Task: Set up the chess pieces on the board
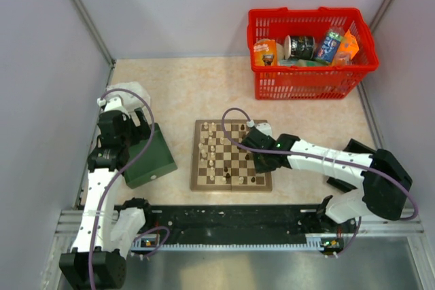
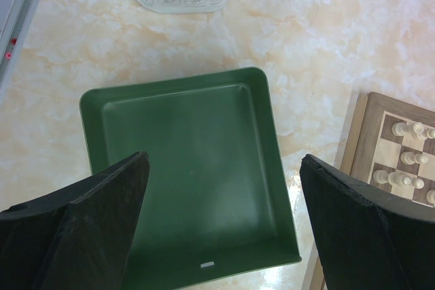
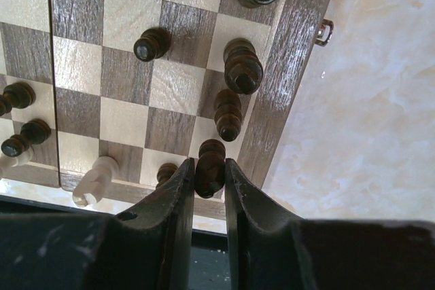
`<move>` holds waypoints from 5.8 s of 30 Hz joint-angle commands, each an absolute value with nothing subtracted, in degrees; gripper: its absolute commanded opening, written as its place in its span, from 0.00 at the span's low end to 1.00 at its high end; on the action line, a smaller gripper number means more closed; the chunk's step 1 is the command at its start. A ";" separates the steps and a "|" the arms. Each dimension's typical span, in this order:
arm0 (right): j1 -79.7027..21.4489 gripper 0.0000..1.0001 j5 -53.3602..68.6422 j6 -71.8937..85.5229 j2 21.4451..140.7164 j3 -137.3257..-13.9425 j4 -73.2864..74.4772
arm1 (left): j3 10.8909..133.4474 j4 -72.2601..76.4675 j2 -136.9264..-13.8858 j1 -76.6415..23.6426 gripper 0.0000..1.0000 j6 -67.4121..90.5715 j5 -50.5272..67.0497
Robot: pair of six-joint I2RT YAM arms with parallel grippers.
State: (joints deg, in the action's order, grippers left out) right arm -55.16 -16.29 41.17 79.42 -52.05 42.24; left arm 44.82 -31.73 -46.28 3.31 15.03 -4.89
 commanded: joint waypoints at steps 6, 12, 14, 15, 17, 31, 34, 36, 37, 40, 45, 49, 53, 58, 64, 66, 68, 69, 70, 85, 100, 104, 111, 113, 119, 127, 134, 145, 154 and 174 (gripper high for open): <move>-54.49 0.21 -16.35 41.05 79.63 -52.03 39.99 | 45.00 -31.03 -46.14 3.34 0.98 14.94 -4.40; -54.49 0.21 -16.00 41.04 80.24 -51.68 39.99 | 44.91 -30.94 -46.32 3.34 0.98 14.94 -4.39; -54.58 0.21 -15.65 41.04 80.59 -51.68 39.90 | 44.91 -31.03 -46.14 3.34 0.98 14.94 -4.31; -54.49 0.21 -15.30 41.04 80.94 -51.68 39.99 | 44.91 -31.11 -46.06 3.34 0.98 14.94 -4.39; -54.49 0.21 -15.29 40.96 81.38 -51.85 39.99 | 44.91 -31.03 -46.14 3.34 0.98 14.94 -4.39; -53.79 0.26 -16.08 41.04 81.39 -51.33 40.43 | 44.82 -31.03 -46.14 3.34 0.98 14.94 -4.22; -53.79 0.30 -15.91 40.96 81.39 -51.50 40.43 | 44.82 -31.03 -46.05 3.34 0.98 14.94 -4.22; -53.79 0.32 -15.65 40.61 81.30 -51.77 40.52 | 44.82 -31.03 -45.97 3.34 0.98 14.94 -4.22; -53.79 0.33 -15.38 40.52 81.30 -51.94 40.52 | 44.82 -31.11 -46.05 3.25 0.98 14.94 -4.22; -53.70 0.34 -14.86 40.61 80.51 -52.73 41.65 | 44.82 -31.03 -46.05 3.34 0.98 14.94 -4.22; -53.70 0.41 -13.19 39.29 75.68 -56.24 44.29 | 44.91 -31.03 -46.05 3.34 0.98 14.94 -4.13; -53.70 0.48 -15.20 37.53 71.55 -60.28 47.80 | 44.83 -31.03 -46.23 3.34 0.98 14.94 -4.13; -53.70 0.53 -17.66 34.99 71.71 -63.28 46.07 | 45.17 -31.03 -46.06 3.34 0.98 14.94 -4.22; -53.17 0.51 -17.75 31.82 79.43 -66.53 40.97 | 44.91 -31.03 -46.14 3.34 0.98 15.12 -4.04; -52.73 0.46 -15.91 29.89 89.11 -69.69 35.87 | 45.00 -31.11 -46.05 3.34 0.98 15.03 -4.13; -52.56 0.45 -15.65 29.27 91.31 -70.66 34.64 | 44.91 -31.03 -46.14 3.34 0.98 15.03 -4.04; -52.38 0.44 -15.47 28.92 93.33 -71.45 33.84 | 44.91 -31.03 -46.14 3.34 0.98 15.03 -4.04; -52.30 0.44 -15.56 28.83 94.21 -71.72 33.40 | 45.00 -30.94 -46.14 3.34 0.98 15.03 -4.04; -52.21 0.43 -15.56 28.65 95.09 -72.33 33.31 | 45.00 -31.02 -46.14 3.34 0.98 15.03 -3.96; -51.15 0.37 -16.96 28.30 98.17 -73.39 31.55 | 44.91 -31.03 -46.32 3.34 0.98 14.94 -4.04; -50.45 0.34 -17.49 27.86 99.40 -72.77 31.55 | 44.83 -31.03 -46.06 3.34 0.98 14.94 -4.39; -50.36 0.34 -17.49 27.69 99.58 -72.77 31.38 | 44.82 -31.03 -46.23 3.34 0.98 14.94 -4.48; -50.10 0.31 -16.96 27.69 100.37 -72.69 30.94 | 44.83 -31.11 -46.41 3.34 0.98 14.85 -4.39; -50.01 0.31 -17.05 27.69 100.46 -72.77 30.94 | 44.91 -31.03 -46.41 3.34 0.98 14.85 -4.39; -50.01 0.28 -16.88 27.51 100.81 -72.95 30.94 | 44.83 -31.03 -46.32 3.34 0.98 14.85 -4.39; -50.01 0.19 -16.70 27.51 101.07 -73.12 30.85 | 44.82 -31.03 -46.23 3.34 0.98 14.85 -4.31; -50.01 0.10 -13.10 27.60 98.10 -73.21 30.94 | 44.82 -31.03 -46.32 3.43 0.98 14.85 -4.22; -50.80 0.10 -8.79 31.11 79.21 -64.53 33.92 | 44.91 -31.03 -46.41 3.34 0.98 15.03 -4.39; -52.73 0.10 -7.29 35.42 62.15 -53.44 44.02 | 45.09 -31.03 -46.67 3.34 0.98 15.03 -4.04; -59.77 0.11 -12.47 40.78 64.95 -45.26 42.28 | 45.00 -31.03 -46.23 3.34 0.98 15.03 -3.87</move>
